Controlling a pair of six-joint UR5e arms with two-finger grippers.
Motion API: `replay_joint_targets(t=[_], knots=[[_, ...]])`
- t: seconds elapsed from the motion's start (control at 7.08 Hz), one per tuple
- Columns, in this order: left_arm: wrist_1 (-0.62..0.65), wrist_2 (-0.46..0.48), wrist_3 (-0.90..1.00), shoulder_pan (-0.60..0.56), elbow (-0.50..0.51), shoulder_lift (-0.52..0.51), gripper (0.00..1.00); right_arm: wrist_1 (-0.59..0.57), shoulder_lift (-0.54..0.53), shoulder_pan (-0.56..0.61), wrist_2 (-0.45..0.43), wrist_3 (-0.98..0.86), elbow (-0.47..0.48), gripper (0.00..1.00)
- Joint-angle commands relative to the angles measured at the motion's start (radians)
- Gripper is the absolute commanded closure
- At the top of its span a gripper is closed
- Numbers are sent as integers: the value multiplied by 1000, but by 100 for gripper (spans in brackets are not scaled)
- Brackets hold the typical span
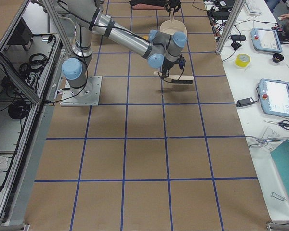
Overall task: Sweep and dump trash into bin
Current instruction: 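Grasp the white brush handle with the right gripper and lift it, then sweep the bread roll and sponge into the dustpan with the right-held brush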
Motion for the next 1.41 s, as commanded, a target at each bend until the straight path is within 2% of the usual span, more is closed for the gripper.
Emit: replay_joint_targets(t=[0.0, 0.28, 0.57, 0.85, 1.27], knots=[[0, 0, 0, 0, 0, 0, 100, -2, 8, 165, 3, 160, -13, 100], [0, 0, 0, 0, 0, 0, 100, -3, 10, 264, 52, 251, -13, 100], [0, 0, 0, 0, 0, 0, 100, -6, 21, 314, 80, 299, -13, 100], [0, 2, 0, 0, 0, 0, 100, -80, 68, 354, 102, 330, -21, 100], [0, 0, -2, 0, 0, 0, 100, -95, 145, 411, 102, 424, -105, 100]])
